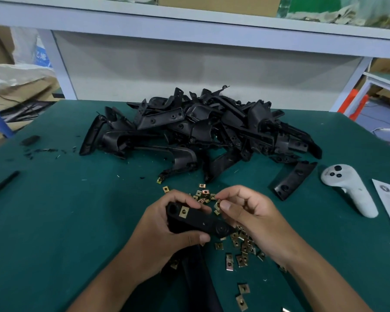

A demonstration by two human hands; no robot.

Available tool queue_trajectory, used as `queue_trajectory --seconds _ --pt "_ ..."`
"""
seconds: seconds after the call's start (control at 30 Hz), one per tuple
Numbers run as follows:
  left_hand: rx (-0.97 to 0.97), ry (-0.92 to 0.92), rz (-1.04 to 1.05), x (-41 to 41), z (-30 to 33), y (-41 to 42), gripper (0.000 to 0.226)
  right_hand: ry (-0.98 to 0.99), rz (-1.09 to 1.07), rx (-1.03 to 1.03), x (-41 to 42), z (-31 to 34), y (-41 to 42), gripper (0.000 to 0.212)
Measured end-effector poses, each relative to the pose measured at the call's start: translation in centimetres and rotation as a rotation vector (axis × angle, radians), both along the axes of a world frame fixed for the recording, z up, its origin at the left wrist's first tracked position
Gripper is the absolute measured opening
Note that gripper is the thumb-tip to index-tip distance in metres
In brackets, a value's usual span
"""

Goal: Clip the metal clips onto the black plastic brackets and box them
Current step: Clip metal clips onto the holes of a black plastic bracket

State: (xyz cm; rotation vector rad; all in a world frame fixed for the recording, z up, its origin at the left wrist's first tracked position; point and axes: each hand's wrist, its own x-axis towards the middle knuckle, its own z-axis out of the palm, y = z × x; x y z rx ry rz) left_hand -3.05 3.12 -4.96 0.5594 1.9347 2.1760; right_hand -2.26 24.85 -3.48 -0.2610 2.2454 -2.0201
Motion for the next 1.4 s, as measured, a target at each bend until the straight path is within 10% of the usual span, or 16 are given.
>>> queue_trajectory --seconds 1.4 --pt "-0.025 -0.040 0.045 0.5 0.6 0.3 0.032 -0.030 -0.031 0.041 0.5 1.0 -0.6 0.018"
